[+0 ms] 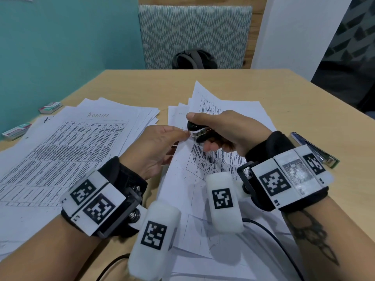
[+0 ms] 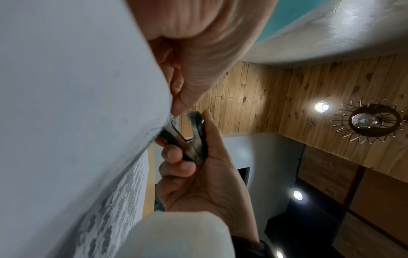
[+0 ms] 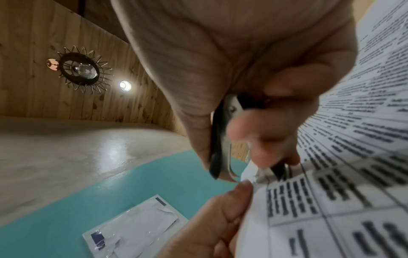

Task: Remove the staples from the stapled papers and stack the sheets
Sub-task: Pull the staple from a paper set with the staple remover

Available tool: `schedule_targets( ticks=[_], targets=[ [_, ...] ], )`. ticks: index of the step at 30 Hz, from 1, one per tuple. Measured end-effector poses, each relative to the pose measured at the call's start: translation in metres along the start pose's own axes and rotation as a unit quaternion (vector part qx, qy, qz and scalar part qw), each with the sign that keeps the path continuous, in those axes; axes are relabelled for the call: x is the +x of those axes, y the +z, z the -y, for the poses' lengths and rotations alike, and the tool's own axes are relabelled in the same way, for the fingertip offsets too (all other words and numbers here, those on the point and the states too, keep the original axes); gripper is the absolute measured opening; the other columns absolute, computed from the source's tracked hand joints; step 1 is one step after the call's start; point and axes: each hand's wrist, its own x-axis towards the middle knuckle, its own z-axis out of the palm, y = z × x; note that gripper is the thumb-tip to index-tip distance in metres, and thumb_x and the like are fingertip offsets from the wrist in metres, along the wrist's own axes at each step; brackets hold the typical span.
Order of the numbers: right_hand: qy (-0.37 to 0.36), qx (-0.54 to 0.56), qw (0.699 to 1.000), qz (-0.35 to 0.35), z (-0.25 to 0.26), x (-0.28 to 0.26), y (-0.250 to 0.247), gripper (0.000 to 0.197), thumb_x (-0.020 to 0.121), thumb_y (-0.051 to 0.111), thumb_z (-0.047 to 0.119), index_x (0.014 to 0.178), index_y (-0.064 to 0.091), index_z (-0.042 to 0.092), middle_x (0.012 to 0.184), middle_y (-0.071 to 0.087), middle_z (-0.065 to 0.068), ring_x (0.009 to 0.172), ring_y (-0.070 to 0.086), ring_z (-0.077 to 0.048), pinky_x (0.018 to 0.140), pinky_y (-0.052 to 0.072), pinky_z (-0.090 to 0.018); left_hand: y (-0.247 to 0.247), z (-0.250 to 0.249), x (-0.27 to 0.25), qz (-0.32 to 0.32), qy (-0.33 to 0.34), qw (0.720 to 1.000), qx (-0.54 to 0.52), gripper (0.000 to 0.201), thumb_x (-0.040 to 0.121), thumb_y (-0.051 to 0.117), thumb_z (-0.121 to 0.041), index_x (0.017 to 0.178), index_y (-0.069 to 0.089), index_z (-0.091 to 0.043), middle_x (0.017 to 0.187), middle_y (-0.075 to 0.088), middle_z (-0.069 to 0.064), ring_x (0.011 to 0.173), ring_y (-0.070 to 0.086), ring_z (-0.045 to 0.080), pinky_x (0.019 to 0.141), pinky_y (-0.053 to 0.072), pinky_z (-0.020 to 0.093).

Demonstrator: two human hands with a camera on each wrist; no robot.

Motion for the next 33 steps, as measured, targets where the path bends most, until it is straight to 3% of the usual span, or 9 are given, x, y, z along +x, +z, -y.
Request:
schedule_targets(
  ticks=[3,7,11,17,21,24,27,30,33],
  targets=[
    [-0.002,-0.008,1.000,-0.004,0.0000,-0.0003,0.0012,0.033,0.083,0.061,0.046,0.065,0.064,0.019,0.052,0.056,-0.002,0.029,0.042,-0.003,0.038,0.023,-0.017,-0.0006,-0.0005,0.0008,-0.007,0.002,1.000,0.002,0.008,0.085,0.060,-0.009,0.079,0.063,-0.006,0.068,0.063,0.007,0.037,0.054,0.006,0.035,0.037,0.009],
    [-0.018,0.002,1.000,-0.007,0.0004,-0.0017,0.0007,0.032,0.087,0.061,0.034,0.070,0.060,0.007,0.031,0.049,0.007,0.023,0.037,-0.001,0.028,0.024,-0.011,-0.0007,-0.0015,-0.0006,-0.009,0.007,1.000,0.001,0.008,0.084,0.062,-0.011,0.078,0.061,-0.006,0.057,0.060,0.002,0.034,0.050,0.004,0.035,0.036,0.008],
    [-0.050,0.003,0.999,-0.013,0.0017,-0.0043,0.0021,0.029,0.090,0.059,0.026,0.078,0.060,0.000,0.027,0.045,0.007,0.021,0.033,-0.002,0.028,0.023,-0.009,-0.0004,-0.0015,-0.0021,-0.010,0.022,1.000,0.014,0.016,0.084,0.061,-0.011,0.069,0.060,-0.008,0.047,0.060,-0.003,0.034,0.050,0.003,0.034,0.035,0.008],
    [-0.046,-0.034,0.996,-0.063,0.0017,0.0026,0.0014,0.033,0.085,0.064,0.030,0.087,0.069,-0.003,0.026,0.043,0.008,0.021,0.031,-0.003,0.028,0.022,-0.009,0.0029,-0.0009,-0.0041,-0.004,0.046,0.999,0.024,0.018,0.086,0.058,-0.007,0.068,0.057,-0.007,0.048,0.059,-0.001,0.034,0.050,0.005,0.035,0.035,0.009],
    [-0.063,-0.060,0.993,-0.075,-0.0001,0.0036,0.0026,0.030,0.083,0.066,0.032,0.068,0.069,0.006,0.034,0.052,0.006,0.026,0.037,-0.003,0.035,0.028,-0.010,0.0021,0.0002,-0.0027,-0.008,0.051,0.998,0.046,0.021,0.085,0.056,-0.003,0.065,0.057,-0.008,0.056,0.060,0.003,0.038,0.052,0.006,0.037,0.038,0.010],
    [-0.096,-0.086,0.987,-0.091,0.0013,0.0032,0.0053,0.032,0.079,0.068,0.034,0.055,0.063,0.013,0.060,0.067,-0.010,0.040,0.045,-0.009,0.051,0.035,-0.022,0.0013,0.0012,-0.0018,-0.012,0.057,0.996,0.070,0.023,0.083,0.056,-0.004,0.061,0.056,-0.010,0.064,0.058,0.007,0.040,0.050,0.007,0.038,0.037,0.010],
    [-0.108,-0.123,0.980,-0.116,0.0042,0.0005,0.0056,0.033,0.078,0.070,0.036,0.062,0.060,0.008,0.053,0.057,-0.004,0.047,0.046,-0.012,0.053,0.035,-0.025,0.0019,0.0018,-0.0001,-0.020,0.061,0.995,0.073,0.022,0.084,0.056,-0.007,0.062,0.057,-0.011,0.067,0.057,0.008,0.045,0.049,0.013,0.040,0.036,0.012],
    [-0.137,-0.165,0.966,-0.141,0.0059,-0.0024,0.0066,0.041,0.077,0.071,0.035,0.078,0.064,-0.005,0.058,0.053,-0.006,0.055,0.046,-0.018,0.057,0.035,-0.027,0.0025,0.0022,0.0018,-0.032,0.061,0.995,0.072,0.019,0.082,0.057,-0.006,0.064,0.059,-0.010,0.071,0.056,0.013,0.056,0.046,0.020,0.047,0.034,0.017],
    [-0.147,-0.175,0.960,-0.160,0.0072,-0.0035,0.0048,0.039,0.077,0.070,0.033,0.078,0.065,-0.005,0.055,0.055,-0.006,0.055,0.046,-0.018,0.055,0.035,-0.027,0.0004,0.0023,0.0020,-0.038,0.054,0.996,0.061,0.022,0.083,0.057,-0.007,0.061,0.055,-0.011,0.060,0.053,0.006,0.041,0.046,0.013,0.039,0.035,0.011]
  ],
)
